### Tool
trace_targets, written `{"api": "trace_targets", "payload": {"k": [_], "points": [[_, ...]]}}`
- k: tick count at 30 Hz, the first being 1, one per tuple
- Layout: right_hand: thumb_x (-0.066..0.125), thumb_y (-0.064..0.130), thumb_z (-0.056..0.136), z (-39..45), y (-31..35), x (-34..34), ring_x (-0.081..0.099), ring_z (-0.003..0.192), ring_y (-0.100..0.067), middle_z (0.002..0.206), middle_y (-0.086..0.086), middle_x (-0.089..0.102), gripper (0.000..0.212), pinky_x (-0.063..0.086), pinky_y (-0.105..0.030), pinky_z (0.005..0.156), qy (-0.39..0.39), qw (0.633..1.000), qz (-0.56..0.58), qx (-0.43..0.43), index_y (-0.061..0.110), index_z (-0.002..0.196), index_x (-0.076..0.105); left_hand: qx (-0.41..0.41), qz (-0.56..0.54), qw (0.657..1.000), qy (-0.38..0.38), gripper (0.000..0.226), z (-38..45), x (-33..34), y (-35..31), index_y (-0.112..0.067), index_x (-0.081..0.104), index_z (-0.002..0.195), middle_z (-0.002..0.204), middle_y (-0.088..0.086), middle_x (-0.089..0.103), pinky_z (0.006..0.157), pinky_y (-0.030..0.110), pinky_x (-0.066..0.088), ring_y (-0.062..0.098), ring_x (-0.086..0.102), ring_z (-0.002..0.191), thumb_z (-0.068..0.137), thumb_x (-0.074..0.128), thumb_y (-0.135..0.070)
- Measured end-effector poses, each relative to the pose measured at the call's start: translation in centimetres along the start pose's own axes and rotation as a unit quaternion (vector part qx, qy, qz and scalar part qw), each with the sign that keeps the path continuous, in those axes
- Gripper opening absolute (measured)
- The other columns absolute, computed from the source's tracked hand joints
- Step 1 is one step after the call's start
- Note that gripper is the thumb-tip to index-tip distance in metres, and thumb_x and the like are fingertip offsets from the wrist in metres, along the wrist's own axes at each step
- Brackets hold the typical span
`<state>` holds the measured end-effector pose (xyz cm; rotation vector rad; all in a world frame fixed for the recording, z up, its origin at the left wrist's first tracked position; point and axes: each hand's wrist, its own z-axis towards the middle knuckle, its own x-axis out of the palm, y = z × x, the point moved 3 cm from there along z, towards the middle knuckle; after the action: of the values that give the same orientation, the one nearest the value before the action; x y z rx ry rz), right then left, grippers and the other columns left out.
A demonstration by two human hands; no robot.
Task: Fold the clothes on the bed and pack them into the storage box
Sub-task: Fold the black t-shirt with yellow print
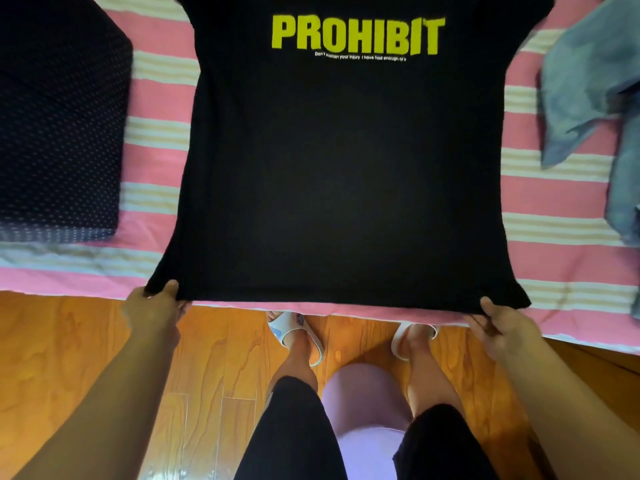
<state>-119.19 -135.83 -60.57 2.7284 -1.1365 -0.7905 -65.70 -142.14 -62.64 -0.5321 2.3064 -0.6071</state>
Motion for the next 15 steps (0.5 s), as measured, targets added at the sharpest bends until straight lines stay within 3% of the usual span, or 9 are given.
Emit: {"api": "trace_targets", "payload": {"k": [2, 7, 11, 13, 15], "points": [[0.065, 0.015, 0.096, -0.3, -1.8, -1.0, 0.069, 0.082, -0.026, 0.098, -0.014, 0.068, 0.018, 0.055, -0.036, 0.063, -0.021, 0.999, -0.027, 0.02, 0.007, 0.112, 0.059, -0.012, 0.035, 0.999, -0.005, 0.029, 0.5, -1.2, 2.0, 0.005, 0.059, 0.124, 0.1, 0.019, 0.067, 0.07, 0.036, 0.057, 0.029, 0.068, 0.076, 0.096, 0.064, -0.004], [0.066, 0.017, 0.096, 1.0, -3.8, -1.4, 0.066, 0.077, -0.024, 0.09, -0.014, 0.067, 0.019, 0.056, -0.043, 0.091, -0.016, 0.994, -0.106, 0.026, 0.001, 0.106, 0.061, -0.017, 0.219, 0.975, 0.034, 0.03, 1.2, -1.6, 4.1, 0.0, 0.066, 0.096, 0.093, 0.021, 0.07, 0.09, 0.052, 0.057, 0.043, 0.07, 0.094, 0.084, 0.079, -0.023], [0.064, 0.008, 0.094, 0.4, 1.0, -1.3, 0.056, 0.079, -0.029, 0.104, -0.018, 0.059, 0.035, 0.053, -0.044, 0.085, -0.112, 0.958, -0.251, -0.084, -0.003, 0.126, 0.056, 0.122, 0.395, 0.91, 0.018, 0.045, -1.0, 0.6, -2.2, 0.003, 0.051, 0.131, 0.13, 0.033, 0.051, 0.092, 0.05, 0.045, 0.051, 0.054, 0.114, 0.091, 0.064, -0.013], [0.062, 0.006, 0.094, -1.2, 5.3, -0.6, 0.056, 0.09, -0.037, 0.111, -0.022, 0.058, 0.032, 0.051, -0.043, 0.082, -0.147, 0.918, -0.334, -0.153, -0.006, 0.122, 0.053, 0.234, 0.416, 0.877, 0.049, 0.04, -3.1, 3.4, -6.8, 0.001, 0.054, 0.13, 0.128, 0.032, 0.053, 0.092, 0.051, 0.046, 0.051, 0.054, 0.112, 0.091, 0.058, -0.008], [0.059, 0.006, 0.095, -3.3, 10.2, 0.4, 0.055, 0.093, -0.036, 0.109, -0.022, 0.058, 0.023, 0.049, -0.04, 0.079, -0.132, 0.898, -0.368, -0.199, -0.004, 0.114, 0.053, 0.323, 0.431, 0.831, 0.136, 0.032, -5.3, 7.5, -10.8, -0.002, 0.062, 0.122, 0.122, 0.025, 0.063, 0.092, 0.047, 0.048, 0.046, 0.059, 0.109, 0.091, 0.056, -0.007]]}}
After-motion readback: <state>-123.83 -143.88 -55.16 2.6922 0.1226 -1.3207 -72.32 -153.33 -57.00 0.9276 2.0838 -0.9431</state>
